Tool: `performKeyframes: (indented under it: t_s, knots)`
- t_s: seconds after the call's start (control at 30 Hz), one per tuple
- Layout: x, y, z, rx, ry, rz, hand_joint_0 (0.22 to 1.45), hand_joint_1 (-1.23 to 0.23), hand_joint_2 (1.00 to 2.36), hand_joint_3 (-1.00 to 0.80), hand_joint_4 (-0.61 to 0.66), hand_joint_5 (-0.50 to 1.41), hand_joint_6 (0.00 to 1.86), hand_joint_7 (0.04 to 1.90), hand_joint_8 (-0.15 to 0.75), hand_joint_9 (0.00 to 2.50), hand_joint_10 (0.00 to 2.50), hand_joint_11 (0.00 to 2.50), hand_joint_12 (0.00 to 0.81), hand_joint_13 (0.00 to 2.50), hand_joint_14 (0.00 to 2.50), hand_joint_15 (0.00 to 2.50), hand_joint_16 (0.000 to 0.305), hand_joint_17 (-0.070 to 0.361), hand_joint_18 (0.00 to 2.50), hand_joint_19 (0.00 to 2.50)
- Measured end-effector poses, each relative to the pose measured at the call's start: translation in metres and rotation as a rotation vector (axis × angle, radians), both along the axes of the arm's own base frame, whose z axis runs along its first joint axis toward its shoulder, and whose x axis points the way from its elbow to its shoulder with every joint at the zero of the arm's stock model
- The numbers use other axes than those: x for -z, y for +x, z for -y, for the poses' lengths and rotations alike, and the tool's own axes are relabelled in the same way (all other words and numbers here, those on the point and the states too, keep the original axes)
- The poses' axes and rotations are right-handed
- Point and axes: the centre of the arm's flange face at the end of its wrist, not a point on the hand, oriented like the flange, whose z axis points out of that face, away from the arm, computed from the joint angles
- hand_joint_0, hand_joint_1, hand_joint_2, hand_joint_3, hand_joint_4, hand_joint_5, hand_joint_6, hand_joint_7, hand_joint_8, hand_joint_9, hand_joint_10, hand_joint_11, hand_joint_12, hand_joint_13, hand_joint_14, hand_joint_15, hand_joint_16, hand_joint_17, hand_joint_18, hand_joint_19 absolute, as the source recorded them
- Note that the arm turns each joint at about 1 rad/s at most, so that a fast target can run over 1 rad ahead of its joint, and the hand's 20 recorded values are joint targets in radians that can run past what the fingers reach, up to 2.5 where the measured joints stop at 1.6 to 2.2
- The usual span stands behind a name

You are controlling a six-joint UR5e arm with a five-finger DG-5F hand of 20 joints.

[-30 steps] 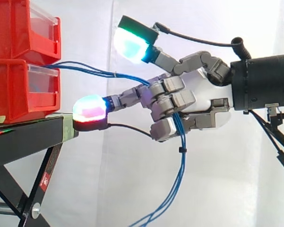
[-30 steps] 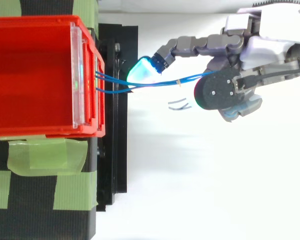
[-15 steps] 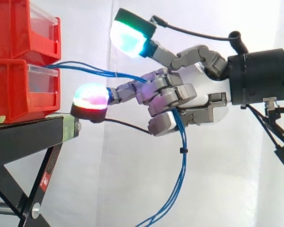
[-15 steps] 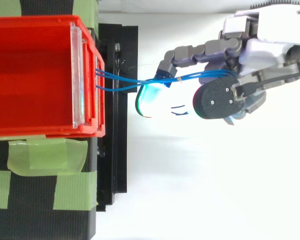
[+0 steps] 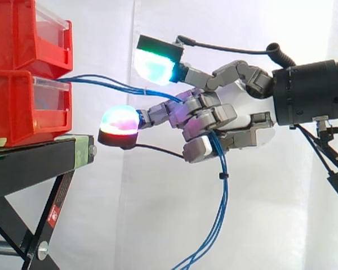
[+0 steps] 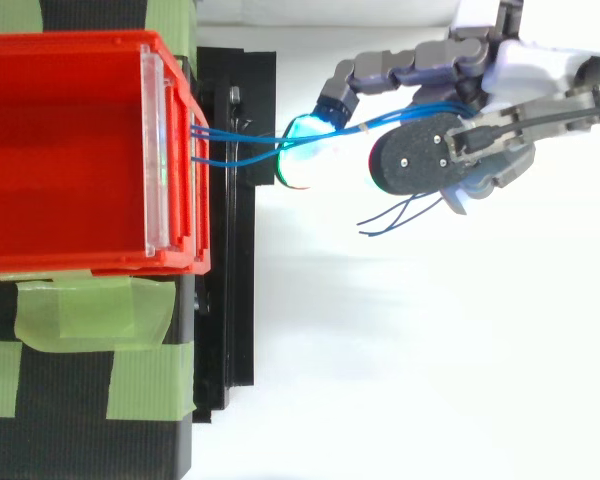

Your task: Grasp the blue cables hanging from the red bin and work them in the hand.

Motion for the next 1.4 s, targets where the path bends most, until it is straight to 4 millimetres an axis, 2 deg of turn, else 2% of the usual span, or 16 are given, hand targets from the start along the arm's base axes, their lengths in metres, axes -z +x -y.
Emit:
performKeyframes:
  t_s: [0.2,0.7,0.97,1.07,1.4]
  knots:
    - [-0.003,0.001,0.006,0.013,-0.002,0.005,0.90,-0.62,1.01,-0.81,0.29,0.25,0.00,1.23,0.305,0.85,2.18,1.51,0.395,1.20,1.27,1.44,0.057,0.128,1.21,1.19]
    - [-0.031,0.012,0.018,0.009,-0.040,0.008,0.90,-0.62,1.01,-0.83,0.28,0.28,0.00,1.24,0.309,0.85,2.26,1.54,0.397,1.21,1.36,1.42,0.056,0.126,1.22,1.19]
    - [-0.034,0.013,0.021,0.012,-0.055,0.007,0.93,-0.63,1.01,-0.76,0.27,0.31,0.00,1.29,0.305,0.84,2.39,1.59,0.392,1.22,1.39,1.43,0.056,0.126,1.24,1.18]
    - [-0.037,0.014,0.021,0.012,-0.057,0.010,0.94,-0.64,1.01,-0.72,0.26,0.30,0.08,1.29,0.311,0.82,2.50,1.61,0.395,1.22,1.43,1.42,0.055,0.123,1.24,1.20]
    - [-0.039,0.015,0.020,0.007,-0.064,0.015,0.94,-0.64,1.01,-0.64,0.27,0.26,0.30,1.24,0.311,0.79,2.50,1.63,0.401,1.22,1.56,1.39,0.054,0.122,1.27,1.19]
